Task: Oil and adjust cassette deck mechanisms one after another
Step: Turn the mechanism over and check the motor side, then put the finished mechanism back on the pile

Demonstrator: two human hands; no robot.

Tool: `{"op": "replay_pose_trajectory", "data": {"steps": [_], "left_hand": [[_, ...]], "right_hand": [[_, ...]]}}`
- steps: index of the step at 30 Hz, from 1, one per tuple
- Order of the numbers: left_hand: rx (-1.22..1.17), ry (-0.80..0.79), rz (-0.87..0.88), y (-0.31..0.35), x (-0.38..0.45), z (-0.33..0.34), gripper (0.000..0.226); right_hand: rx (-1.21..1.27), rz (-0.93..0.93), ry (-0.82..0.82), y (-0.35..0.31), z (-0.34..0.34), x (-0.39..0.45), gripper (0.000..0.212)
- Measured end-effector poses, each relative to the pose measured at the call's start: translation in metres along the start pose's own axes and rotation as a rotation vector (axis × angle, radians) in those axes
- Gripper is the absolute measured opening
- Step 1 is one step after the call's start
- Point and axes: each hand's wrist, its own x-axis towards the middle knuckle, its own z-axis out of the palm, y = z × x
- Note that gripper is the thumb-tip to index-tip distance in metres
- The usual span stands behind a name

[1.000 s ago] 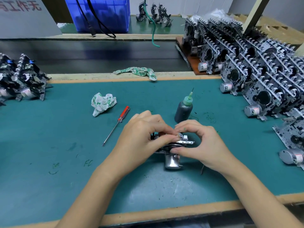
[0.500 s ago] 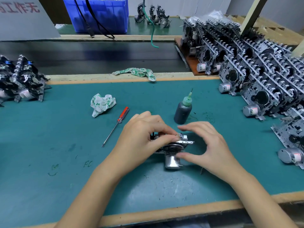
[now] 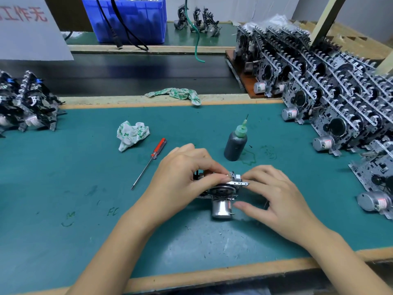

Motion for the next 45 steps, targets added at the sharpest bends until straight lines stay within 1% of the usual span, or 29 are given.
{"op": "replay_pose_trajectory", "data": {"steps": [2,4,6,9,12,15,18,20,23,26,28,30,33,37,42,45], "left_hand": [[-0.013,-0.031,-0.005,0.0,0.0,-0.003,0.013],[-0.003,-0.056,0.002,0.0,-0.001,-0.01,0.021],[0.085,-0.031,0.027,-0.003,-0.005,-0.021,0.03],[0.237,-0.021,0.053,-0.004,-0.011,-0.034,0.031],[0.353,-0.099,0.107,-0.001,-0.01,-0.038,0.032],[0.395,-0.163,0.198,0.005,-0.003,-0.039,0.021],[0.426,-0.209,0.322,0.016,0.009,-0.038,0.022],[0.395,-0.234,0.411,0.029,0.026,-0.031,0.025],[0.347,-0.282,0.517,0.05,0.064,-0.009,0.018],[0.37,-0.393,0.557,0.066,0.111,0.018,0.017],[0.445,-0.44,0.569,0.071,0.143,0.037,0.019],[0.519,-0.435,0.585,0.075,0.171,0.055,0.021],[0.615,-0.384,0.586,0.077,0.2,0.079,0.02],[0.707,-0.266,0.533,0.068,0.216,0.114,0.025],[0.652,-0.259,0.502,0.053,0.213,0.144,0.032],[0.575,-0.278,0.44,0.045,0.208,0.146,0.038]], "right_hand": [[0.104,0.024,0.063,-0.005,-0.01,0.008,0.042],[0.137,0.023,0.107,-0.015,-0.021,0.022,0.036],[0.039,-0.053,0.06,-0.027,-0.026,0.038,0.035],[-0.067,-0.216,-0.045,-0.037,-0.025,0.054,0.039],[-0.125,-0.224,-0.109,-0.036,-0.026,0.058,0.04],[-0.107,-0.236,-0.171,-0.031,-0.029,0.054,0.039],[-0.087,-0.241,-0.153,-0.028,-0.041,0.043,0.039],[-0.04,-0.174,-0.091,-0.021,-0.059,0.032,0.035],[0.011,-0.052,-0.031,-0.002,-0.095,0.016,0.037],[0.033,0.134,-0.006,0.023,-0.118,0.008,0.05],[0.047,0.273,0.033,0.044,-0.121,0.006,0.048],[-0.043,0.363,0.108,0.063,-0.116,0.01,0.044],[-0.201,0.449,0.258,0.084,-0.101,0.021,0.042],[-0.338,0.543,0.351,0.108,-0.082,0.035,0.032],[-0.391,0.646,0.401,0.124,-0.078,0.041,0.025],[-0.444,0.683,0.344,0.124,-0.079,0.048,0.028]]}}
